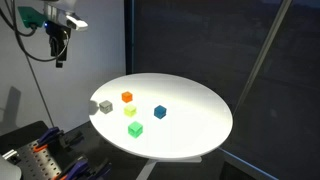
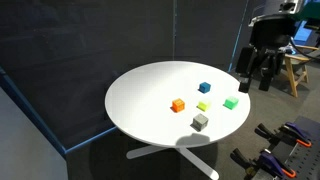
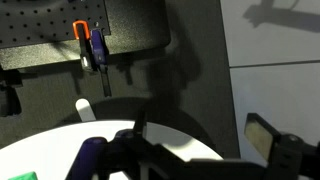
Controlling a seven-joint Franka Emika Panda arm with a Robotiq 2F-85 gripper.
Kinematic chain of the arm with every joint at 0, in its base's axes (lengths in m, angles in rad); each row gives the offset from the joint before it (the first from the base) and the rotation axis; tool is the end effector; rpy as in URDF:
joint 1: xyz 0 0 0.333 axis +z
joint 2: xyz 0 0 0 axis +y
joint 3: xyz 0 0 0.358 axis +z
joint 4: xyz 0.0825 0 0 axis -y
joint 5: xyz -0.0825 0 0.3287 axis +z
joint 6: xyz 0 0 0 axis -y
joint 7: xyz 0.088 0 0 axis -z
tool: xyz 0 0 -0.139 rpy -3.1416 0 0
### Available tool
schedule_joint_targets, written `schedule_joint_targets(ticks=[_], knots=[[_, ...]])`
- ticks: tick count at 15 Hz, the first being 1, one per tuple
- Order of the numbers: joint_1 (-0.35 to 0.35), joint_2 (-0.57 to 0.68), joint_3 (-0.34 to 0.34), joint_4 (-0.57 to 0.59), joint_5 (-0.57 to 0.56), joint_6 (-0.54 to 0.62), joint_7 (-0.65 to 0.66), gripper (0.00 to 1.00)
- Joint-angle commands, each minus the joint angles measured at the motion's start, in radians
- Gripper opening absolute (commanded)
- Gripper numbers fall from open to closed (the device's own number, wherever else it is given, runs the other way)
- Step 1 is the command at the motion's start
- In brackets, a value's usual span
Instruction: Pick up the gray block and put it on the lime green block
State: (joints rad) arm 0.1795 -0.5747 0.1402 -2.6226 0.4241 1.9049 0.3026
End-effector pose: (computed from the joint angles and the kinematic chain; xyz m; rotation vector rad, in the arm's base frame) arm 0.2493 0.1303 0.4538 -2.8534 0.2579 0.3252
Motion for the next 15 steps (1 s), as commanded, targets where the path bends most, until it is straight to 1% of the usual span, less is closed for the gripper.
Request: schedule_joint_targets(ticks=[1, 10, 15], knots=[[-0.015, -0.001, 0.013, 0.002, 0.006, -0.005, -0.006, 1.00], [-0.015, -0.001, 0.013, 0.002, 0.006, -0.005, -0.006, 1.00], [-0.040, 0.002, 0.018, 0.014, -0.029, 0.018, 0.002, 1.00]])
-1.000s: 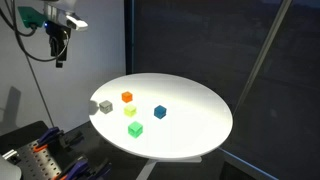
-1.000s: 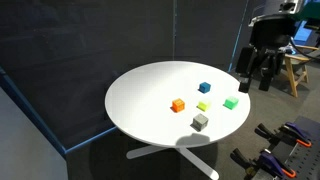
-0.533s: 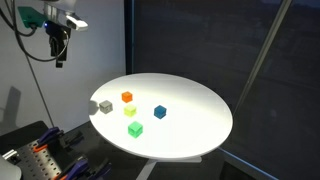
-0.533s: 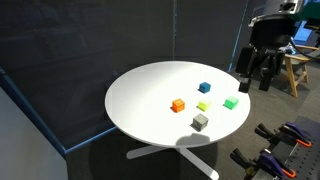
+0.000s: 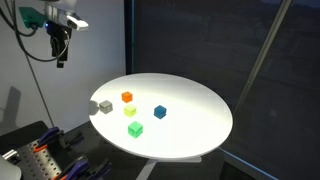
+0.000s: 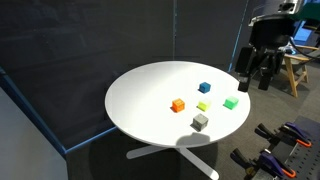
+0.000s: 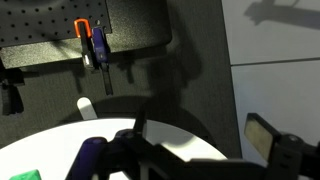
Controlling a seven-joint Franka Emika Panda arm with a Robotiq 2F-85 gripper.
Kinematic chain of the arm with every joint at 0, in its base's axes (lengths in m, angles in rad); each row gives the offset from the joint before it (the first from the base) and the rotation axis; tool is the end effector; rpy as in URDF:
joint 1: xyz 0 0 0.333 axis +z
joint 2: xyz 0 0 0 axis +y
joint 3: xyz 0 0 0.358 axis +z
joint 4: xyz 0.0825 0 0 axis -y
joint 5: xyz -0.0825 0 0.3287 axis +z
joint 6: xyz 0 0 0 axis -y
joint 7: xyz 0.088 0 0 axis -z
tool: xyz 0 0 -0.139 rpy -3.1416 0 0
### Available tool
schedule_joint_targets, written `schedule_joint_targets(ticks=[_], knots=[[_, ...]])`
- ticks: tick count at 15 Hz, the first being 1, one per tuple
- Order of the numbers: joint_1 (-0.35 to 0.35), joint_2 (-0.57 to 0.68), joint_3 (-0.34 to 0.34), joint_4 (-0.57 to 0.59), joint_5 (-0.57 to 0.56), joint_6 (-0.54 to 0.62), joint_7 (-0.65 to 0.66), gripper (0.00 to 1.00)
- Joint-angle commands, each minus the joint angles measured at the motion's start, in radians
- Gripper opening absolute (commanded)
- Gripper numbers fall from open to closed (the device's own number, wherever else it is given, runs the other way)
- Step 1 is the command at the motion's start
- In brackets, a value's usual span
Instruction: Pick up the gray block and put it on the lime green block
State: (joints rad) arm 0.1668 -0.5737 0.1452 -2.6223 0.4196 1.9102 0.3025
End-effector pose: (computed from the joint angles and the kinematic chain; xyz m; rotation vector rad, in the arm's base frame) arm 0.2514 0.1280 0.4536 -2.8582 0.2694 0.3150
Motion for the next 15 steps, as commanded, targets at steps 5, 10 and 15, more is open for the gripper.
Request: schedule_joint_targets(ticks=[5, 10, 15], knots=[[-0.069, 0.004, 0.022, 0.026, -0.112, 0.087, 0.005, 1.00], [-0.098, 0.031, 0.011, 0.039, -0.220, 0.174, -0.020, 1.00], [-0.111, 0.093, -0.009, 0.055, -0.287, 0.274, -0.074, 1.00]])
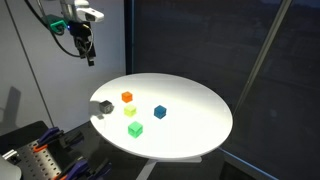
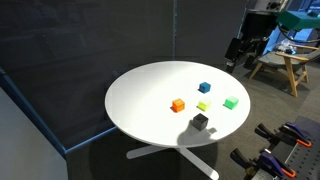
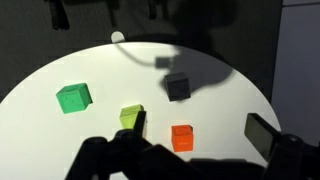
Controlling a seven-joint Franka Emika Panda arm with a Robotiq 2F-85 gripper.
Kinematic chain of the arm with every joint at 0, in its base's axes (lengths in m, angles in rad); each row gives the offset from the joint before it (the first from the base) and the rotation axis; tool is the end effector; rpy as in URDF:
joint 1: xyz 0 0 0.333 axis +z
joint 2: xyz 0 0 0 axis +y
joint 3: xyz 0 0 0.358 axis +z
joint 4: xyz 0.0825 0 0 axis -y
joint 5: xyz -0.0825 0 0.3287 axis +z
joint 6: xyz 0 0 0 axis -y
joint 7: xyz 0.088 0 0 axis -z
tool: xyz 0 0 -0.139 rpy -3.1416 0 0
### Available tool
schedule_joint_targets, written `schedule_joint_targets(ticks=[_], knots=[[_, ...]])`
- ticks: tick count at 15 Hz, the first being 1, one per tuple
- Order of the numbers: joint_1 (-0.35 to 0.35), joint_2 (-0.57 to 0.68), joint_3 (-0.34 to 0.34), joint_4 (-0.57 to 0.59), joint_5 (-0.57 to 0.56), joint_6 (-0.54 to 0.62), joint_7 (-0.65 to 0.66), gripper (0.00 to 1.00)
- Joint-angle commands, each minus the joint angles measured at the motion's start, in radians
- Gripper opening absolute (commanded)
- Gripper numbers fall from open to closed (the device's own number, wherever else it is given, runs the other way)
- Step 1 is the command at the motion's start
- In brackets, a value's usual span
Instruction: Pick up the gray block and put it on the lime green block
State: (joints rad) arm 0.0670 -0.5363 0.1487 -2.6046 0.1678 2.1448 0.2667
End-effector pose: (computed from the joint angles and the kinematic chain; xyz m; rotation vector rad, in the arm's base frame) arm 0.3055 0.0823 0.4647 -3.0475 0.2365 -0.0872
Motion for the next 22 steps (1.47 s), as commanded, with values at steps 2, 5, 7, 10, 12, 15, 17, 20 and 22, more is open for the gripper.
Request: schedule_joint_targets(ticks=[2, 5, 7, 10, 12, 15, 17, 20, 22], knots=[[-0.014, 0.092, -0.019, 0.047, -0.051, 0.081, -0.053, 1.00], [-0.012, 0.167, -0.029, 0.068, -0.055, 0.137, -0.075, 1.00], [-0.008, 0.219, -0.033, 0.080, -0.052, 0.171, -0.087, 1.00], [0.001, 0.298, -0.036, 0.099, -0.041, 0.207, -0.108, 1.00], [0.009, 0.347, -0.037, 0.112, -0.030, 0.219, -0.119, 1.00], [0.016, 0.407, -0.036, 0.120, -0.020, 0.250, -0.130, 1.00], [0.022, 0.442, -0.034, 0.126, -0.012, 0.277, -0.127, 1.00], [0.030, 0.492, -0.027, 0.131, -0.022, 0.322, -0.107, 1.00], [0.035, 0.513, -0.025, 0.132, -0.032, 0.337, -0.097, 1.00]])
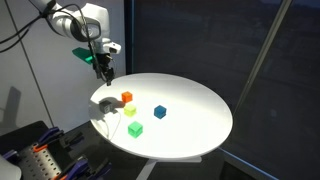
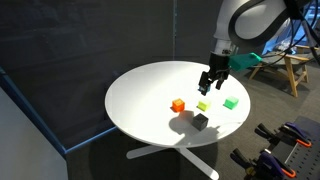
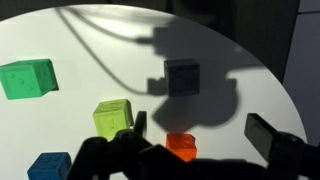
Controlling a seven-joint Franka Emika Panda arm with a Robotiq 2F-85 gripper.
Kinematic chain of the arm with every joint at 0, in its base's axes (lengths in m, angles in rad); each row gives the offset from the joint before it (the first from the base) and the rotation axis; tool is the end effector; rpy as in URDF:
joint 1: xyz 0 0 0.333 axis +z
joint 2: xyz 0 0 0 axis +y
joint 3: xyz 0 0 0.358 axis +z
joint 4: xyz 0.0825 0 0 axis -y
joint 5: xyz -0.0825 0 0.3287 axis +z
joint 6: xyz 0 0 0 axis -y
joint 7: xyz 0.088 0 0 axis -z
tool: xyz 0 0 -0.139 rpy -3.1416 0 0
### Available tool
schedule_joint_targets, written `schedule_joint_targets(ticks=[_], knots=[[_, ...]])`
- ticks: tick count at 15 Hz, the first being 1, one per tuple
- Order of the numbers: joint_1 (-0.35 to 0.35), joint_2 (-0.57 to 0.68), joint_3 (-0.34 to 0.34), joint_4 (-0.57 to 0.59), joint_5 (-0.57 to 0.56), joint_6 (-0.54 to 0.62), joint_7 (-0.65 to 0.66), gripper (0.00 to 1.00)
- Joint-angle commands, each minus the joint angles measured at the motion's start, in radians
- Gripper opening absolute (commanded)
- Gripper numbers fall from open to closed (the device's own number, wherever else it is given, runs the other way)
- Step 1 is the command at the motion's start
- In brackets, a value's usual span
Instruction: Pick up the gray block and put it on the lime green block
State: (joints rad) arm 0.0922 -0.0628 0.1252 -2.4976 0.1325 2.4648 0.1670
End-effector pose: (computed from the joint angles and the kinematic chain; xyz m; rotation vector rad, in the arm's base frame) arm 0.4177 0.0949 0.3627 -3.0596 0.0793 -0.0225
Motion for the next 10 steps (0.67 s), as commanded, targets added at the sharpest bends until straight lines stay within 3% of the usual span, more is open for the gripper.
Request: schedule_joint_targets(ticks=[1, 10], knots=[[0.011, 0.045, -0.002, 0.026, 0.002, 0.014, 0.004, 1.00], [0.014, 0.044, -0.002, 0.010, -0.010, 0.017, 0.009, 1.00]])
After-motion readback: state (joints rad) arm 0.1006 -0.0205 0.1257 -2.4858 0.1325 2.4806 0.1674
